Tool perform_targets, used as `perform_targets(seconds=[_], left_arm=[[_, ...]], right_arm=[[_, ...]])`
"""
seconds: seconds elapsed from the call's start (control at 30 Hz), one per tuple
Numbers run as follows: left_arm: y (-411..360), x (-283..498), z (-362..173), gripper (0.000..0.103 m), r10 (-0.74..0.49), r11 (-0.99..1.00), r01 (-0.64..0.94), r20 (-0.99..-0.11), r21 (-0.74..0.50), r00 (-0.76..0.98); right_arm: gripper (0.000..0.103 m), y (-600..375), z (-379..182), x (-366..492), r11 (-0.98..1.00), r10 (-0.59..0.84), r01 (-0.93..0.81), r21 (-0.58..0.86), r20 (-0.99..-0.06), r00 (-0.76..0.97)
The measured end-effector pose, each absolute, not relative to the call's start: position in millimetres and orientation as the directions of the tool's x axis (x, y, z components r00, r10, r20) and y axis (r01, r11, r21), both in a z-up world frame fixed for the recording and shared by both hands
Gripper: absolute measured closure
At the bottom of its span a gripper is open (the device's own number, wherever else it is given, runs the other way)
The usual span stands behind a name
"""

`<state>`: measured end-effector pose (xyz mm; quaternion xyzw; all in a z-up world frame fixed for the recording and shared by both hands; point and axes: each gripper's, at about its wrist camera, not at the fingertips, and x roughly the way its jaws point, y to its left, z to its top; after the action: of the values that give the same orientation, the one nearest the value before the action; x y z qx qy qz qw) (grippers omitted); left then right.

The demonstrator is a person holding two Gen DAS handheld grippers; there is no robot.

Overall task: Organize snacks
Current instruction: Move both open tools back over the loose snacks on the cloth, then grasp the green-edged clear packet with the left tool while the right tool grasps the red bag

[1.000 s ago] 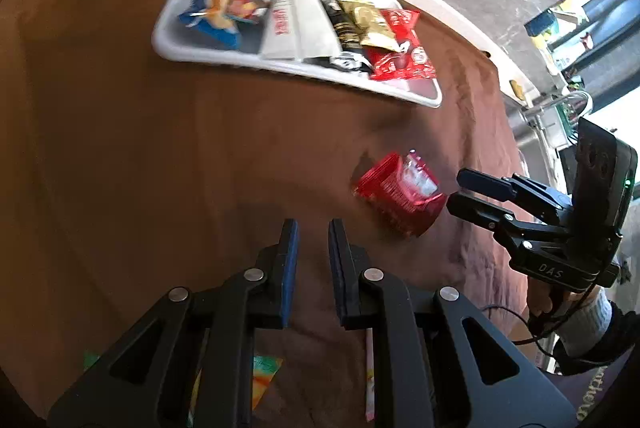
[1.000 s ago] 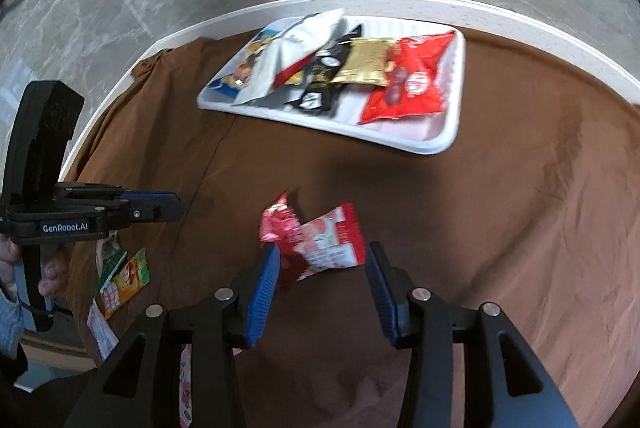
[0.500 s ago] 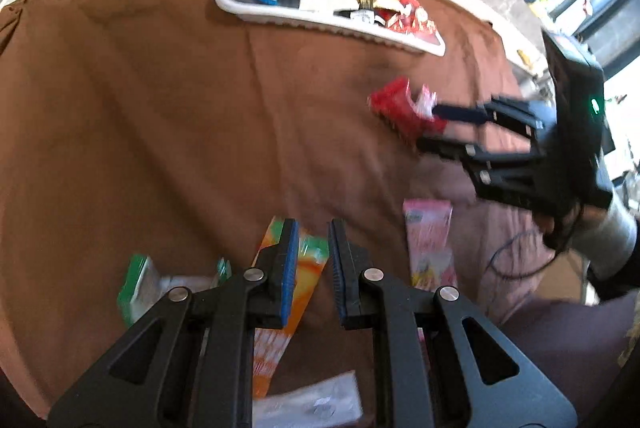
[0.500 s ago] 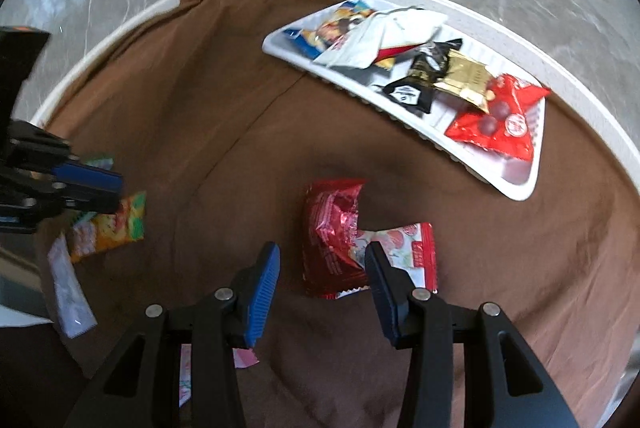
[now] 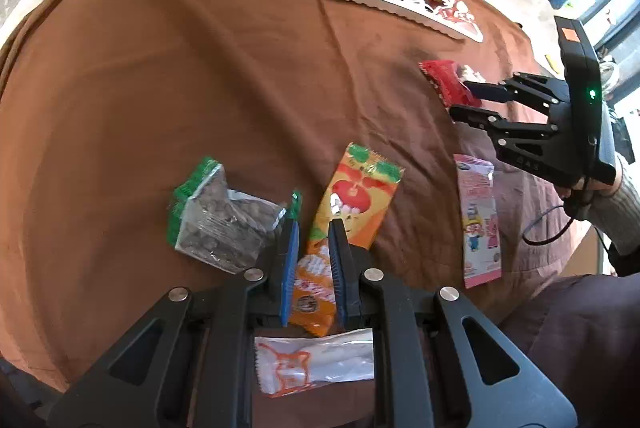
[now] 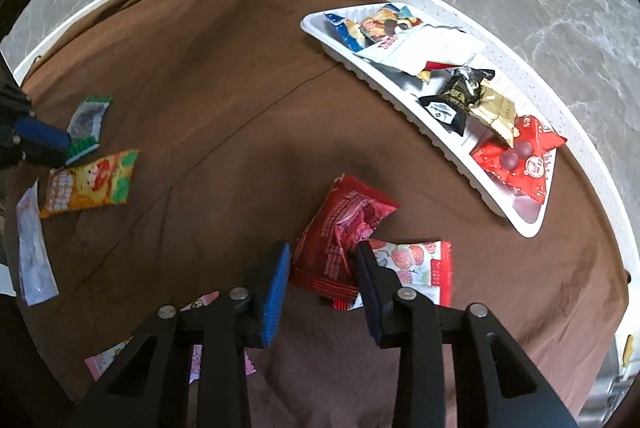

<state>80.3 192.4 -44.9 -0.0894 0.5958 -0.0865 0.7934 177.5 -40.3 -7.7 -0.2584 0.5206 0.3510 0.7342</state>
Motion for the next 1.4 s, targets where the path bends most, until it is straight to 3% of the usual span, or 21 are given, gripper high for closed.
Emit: perform_targets(seconds=[0.3,0.57,0.63,0.77,0.83,0.97,1.4], left_arm=[[212.9,80.3,-45.6,0.089,-0.219,0.97,-0.038,-0.935,-0.239,0.28],[246.0,77.3,-54.2,0.085,-0.221,0.936,-0.207,-0.934,-0.284,0.281],[254.7,77.5,-54.4,0.075,-0.212,0.926,-0.248,-0.935,-0.285,0.283],[270.3,76.1,-56.1,0.069,-0.267,0.868,-0.342,-0.919,-0.361,0.291],[272.3,74.9,-54.8,0.049,-0.268,0.852,-0.371,-0.917,-0.369,0.296],[267.4,75.8,-56.9,0.049,-0.3,0.81,-0.422,-0.906,-0.408,0.3],[236.8,88.6,-68.1,0.05,-0.201,0.837,-0.449,-0.939,-0.313,0.281]], right_arm=[[0.068,-34.4,-10.7,181.0,0.61,0.237,-0.792,-0.029,-0.947,0.217],[0.068,-34.9,-9.7,179.0,0.614,0.242,-0.789,-0.024,-0.946,0.217],[0.068,-35.9,-9.4,178.3,0.616,0.245,-0.787,-0.021,-0.945,0.216],[0.068,-36.7,-9.3,177.7,0.618,0.246,-0.786,-0.019,-0.945,0.216],[0.068,-37.6,-9.2,177.7,0.619,0.249,-0.785,-0.016,-0.944,0.215],[0.068,-38.2,-9.5,179.4,0.623,0.253,-0.782,-0.012,-0.943,0.216],[0.068,-37.6,-9.5,178.8,0.624,0.257,-0.781,-0.017,-0.94,0.226]])
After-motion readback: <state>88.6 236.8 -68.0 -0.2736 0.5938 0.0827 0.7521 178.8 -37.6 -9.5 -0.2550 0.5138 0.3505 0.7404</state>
